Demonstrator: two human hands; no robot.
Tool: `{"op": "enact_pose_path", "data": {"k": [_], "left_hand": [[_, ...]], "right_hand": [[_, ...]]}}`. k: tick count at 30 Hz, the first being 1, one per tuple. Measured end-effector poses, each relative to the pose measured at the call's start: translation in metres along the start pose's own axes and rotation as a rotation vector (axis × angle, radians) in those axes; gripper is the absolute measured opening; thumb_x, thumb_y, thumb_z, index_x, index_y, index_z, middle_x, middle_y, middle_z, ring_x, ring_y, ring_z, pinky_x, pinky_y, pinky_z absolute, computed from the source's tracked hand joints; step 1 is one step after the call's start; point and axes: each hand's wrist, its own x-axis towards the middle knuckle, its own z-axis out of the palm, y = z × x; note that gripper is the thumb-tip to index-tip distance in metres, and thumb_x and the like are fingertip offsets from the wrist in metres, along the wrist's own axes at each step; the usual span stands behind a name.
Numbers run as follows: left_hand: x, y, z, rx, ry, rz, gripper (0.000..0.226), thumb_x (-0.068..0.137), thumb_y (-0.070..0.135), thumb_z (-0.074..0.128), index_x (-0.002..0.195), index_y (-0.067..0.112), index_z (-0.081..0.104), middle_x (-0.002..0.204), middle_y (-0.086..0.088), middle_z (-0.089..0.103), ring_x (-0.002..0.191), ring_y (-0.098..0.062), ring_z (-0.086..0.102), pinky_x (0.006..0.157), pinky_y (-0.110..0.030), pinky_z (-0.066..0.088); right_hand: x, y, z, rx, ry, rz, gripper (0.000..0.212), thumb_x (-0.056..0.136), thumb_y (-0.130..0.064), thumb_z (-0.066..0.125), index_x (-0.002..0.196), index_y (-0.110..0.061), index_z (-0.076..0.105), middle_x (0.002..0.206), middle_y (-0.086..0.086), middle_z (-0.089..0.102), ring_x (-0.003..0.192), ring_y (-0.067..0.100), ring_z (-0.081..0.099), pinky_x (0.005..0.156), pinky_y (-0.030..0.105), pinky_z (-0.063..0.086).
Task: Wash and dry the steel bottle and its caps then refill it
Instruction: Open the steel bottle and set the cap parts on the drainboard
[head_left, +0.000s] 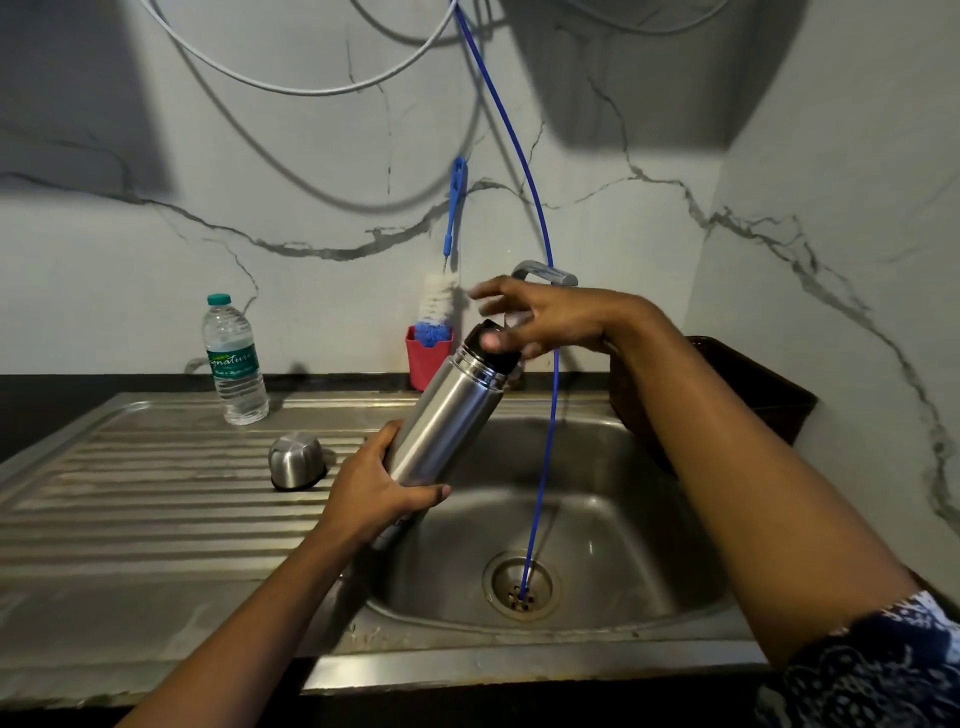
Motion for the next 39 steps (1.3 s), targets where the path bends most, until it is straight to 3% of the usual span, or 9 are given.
{"op": "enact_pose_path", "data": {"k": [2, 5, 10, 16, 20, 26, 30, 34, 39], "left_hand": [[0.0, 0.0, 0.0, 0.014, 0.003, -0.001, 0.093, 0.036, 0.065, 0.069, 0.12, 0.034, 0.046, 0.106, 0.005, 0.057, 0.092, -0.016, 0.058, 0.082, -0.034, 0.052], [-0.001, 0.0, 0.0, 0.052, 0.013, 0.016, 0.097, 0.037, 0.063, 0.071, 0.125, 0.026, 0.049, 0.104, 0.005, 0.056, 0.091, -0.016, 0.057, 0.078, -0.03, 0.049], [0.0, -0.002, -0.001, 0.05, 0.017, 0.01, 0.095, 0.044, 0.055, 0.075, 0.129, 0.023, 0.047, 0.104, 0.004, 0.054, 0.091, -0.016, 0.056, 0.076, -0.028, 0.047], [0.002, -0.004, -0.002, -0.012, 0.029, 0.017, 0.083, 0.056, 0.036, 0.09, 0.126, 0.025, 0.047, 0.107, 0.002, 0.057, 0.092, -0.016, 0.057, 0.067, -0.019, 0.044], [0.002, -0.005, -0.005, -0.062, 0.05, 0.0, 0.085, 0.044, 0.053, 0.08, 0.119, 0.032, 0.047, 0.105, 0.003, 0.059, 0.088, -0.013, 0.058, 0.067, -0.019, 0.044], [-0.001, -0.011, -0.022, -0.2, 0.119, -0.071, 0.088, 0.048, 0.036, 0.09, 0.126, 0.021, 0.05, 0.107, -0.003, 0.063, 0.091, -0.015, 0.062, 0.067, -0.021, 0.048], [0.0, -0.018, -0.05, -0.313, 0.217, -0.129, 0.094, 0.033, 0.049, 0.084, 0.117, 0.026, 0.05, 0.103, -0.003, 0.066, 0.089, -0.02, 0.065, 0.077, -0.038, 0.056], [-0.007, -0.03, -0.088, -0.328, 0.316, -0.145, 0.079, 0.06, 0.015, 0.089, 0.127, 0.023, 0.048, 0.108, -0.005, 0.062, 0.089, -0.019, 0.063, 0.081, -0.043, 0.055], [-0.014, -0.056, -0.133, -0.307, 0.447, -0.174, 0.079, 0.06, 0.018, 0.089, 0.129, 0.019, 0.049, 0.109, -0.006, 0.062, 0.092, -0.024, 0.063, 0.081, -0.043, 0.054]], "right_hand": [[0.002, -0.011, 0.007, -0.065, 0.203, 0.166, 0.067, 0.085, -0.068, 0.039, 0.11, -0.009, 0.059, 0.103, 0.01, 0.067, 0.077, 0.018, 0.068, 0.054, 0.023, 0.054], [0.012, -0.017, 0.016, -0.245, 0.205, 0.267, 0.07, 0.079, -0.076, 0.037, 0.084, -0.01, 0.059, 0.069, 0.007, 0.067, 0.05, 0.015, 0.063, 0.043, 0.019, 0.048], [0.01, -0.014, 0.004, -0.118, 0.036, 0.156, 0.035, 0.084, -0.042, 0.065, 0.106, -0.015, 0.058, 0.097, 0.007, 0.064, 0.076, 0.018, 0.068, 0.063, 0.03, 0.059], [0.001, -0.006, -0.006, 0.094, -0.045, -0.07, 0.049, 0.078, -0.002, 0.07, 0.12, -0.02, 0.054, 0.12, -0.001, 0.051, 0.107, 0.02, 0.057, 0.079, 0.028, 0.056], [-0.001, -0.008, -0.01, 0.189, 0.022, -0.11, 0.05, 0.077, 0.003, 0.069, 0.118, -0.023, 0.056, 0.123, -0.001, 0.051, 0.11, 0.021, 0.057, 0.081, 0.032, 0.056], [0.002, -0.013, -0.003, 0.545, 0.239, -0.172, 0.049, 0.08, 0.01, 0.063, 0.121, -0.016, 0.054, 0.119, 0.001, 0.054, 0.099, 0.014, 0.064, 0.077, 0.024, 0.055], [0.015, -0.012, 0.014, 0.705, 0.259, -0.163, 0.049, 0.08, 0.011, 0.063, 0.121, -0.014, 0.053, 0.115, 0.005, 0.058, 0.089, 0.013, 0.066, 0.069, 0.021, 0.055], [0.043, -0.015, 0.057, 0.636, 0.251, -0.1, 0.046, 0.076, 0.007, 0.069, 0.116, -0.012, 0.055, 0.115, 0.007, 0.06, 0.103, 0.019, 0.062, 0.085, 0.034, 0.056], [0.083, -0.024, 0.132, 0.469, 0.137, -0.107, 0.049, 0.07, 0.004, 0.076, 0.114, -0.011, 0.059, 0.112, 0.011, 0.061, 0.096, 0.017, 0.061, 0.083, 0.029, 0.054]]}}
